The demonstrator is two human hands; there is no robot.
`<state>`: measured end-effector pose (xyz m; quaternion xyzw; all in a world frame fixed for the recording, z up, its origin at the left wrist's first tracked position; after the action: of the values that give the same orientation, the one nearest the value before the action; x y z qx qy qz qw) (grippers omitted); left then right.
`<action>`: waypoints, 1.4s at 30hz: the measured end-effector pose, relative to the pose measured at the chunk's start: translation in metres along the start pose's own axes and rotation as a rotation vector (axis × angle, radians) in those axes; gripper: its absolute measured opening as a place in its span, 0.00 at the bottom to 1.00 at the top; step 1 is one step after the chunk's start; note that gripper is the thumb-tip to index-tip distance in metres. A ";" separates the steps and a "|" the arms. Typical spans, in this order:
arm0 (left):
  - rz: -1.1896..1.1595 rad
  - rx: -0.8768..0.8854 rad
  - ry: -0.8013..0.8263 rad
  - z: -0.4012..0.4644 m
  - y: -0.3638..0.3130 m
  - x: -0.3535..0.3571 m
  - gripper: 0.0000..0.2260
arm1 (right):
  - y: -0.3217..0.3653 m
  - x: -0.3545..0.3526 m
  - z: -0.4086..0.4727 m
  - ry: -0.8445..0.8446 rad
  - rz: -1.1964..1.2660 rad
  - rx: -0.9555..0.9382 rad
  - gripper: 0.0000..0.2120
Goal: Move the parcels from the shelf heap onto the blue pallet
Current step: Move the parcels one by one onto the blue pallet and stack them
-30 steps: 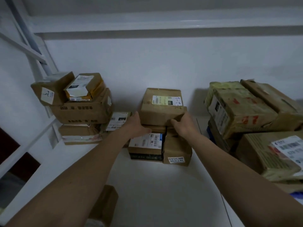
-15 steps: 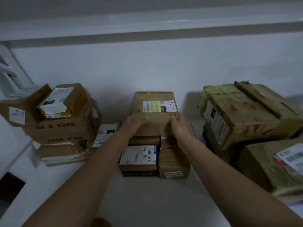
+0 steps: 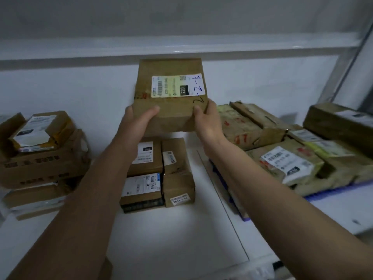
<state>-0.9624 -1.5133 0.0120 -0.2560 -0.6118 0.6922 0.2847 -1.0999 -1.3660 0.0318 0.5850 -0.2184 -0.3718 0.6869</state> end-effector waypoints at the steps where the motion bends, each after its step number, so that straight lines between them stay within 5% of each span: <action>1: 0.002 0.010 0.024 -0.002 -0.005 0.011 0.30 | 0.004 -0.012 -0.003 -0.014 -0.002 0.003 0.17; 10: 0.109 0.112 0.270 -0.016 -0.047 0.145 0.27 | 0.016 -0.145 -0.014 -0.186 -0.048 0.033 0.17; 19: 0.179 0.070 0.486 0.015 -0.048 0.326 0.40 | -0.016 -0.326 0.019 -0.351 -0.078 0.104 0.16; 26: 0.281 -0.123 0.441 0.057 -0.005 0.444 0.51 | -0.088 -0.434 0.063 -0.297 -0.078 0.255 0.16; 31: 0.351 -0.268 0.368 0.082 0.032 0.491 0.31 | -0.141 -0.472 0.093 -0.190 -0.144 0.350 0.14; 36: 0.397 -0.355 0.263 0.103 0.066 0.502 0.35 | -0.177 -0.480 0.115 -0.109 -0.170 0.405 0.11; 42: 0.424 -0.418 0.226 0.116 0.090 0.501 0.29 | -0.204 -0.477 0.126 -0.049 -0.156 0.429 0.14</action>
<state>-1.4052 -1.2479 -0.0662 -0.5060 -0.6383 0.5627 0.1412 -1.5442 -1.0887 -0.0736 0.7237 -0.2631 -0.3831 0.5102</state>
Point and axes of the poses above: each hand's wrist, its own z-axis towards the middle knuckle, its own x-axis out of the palm, y = z × x, the point moved 9 cm from there along z, towards the middle knuckle, and after that the axes turned 10 degrees about y, right-handed, at the moved point
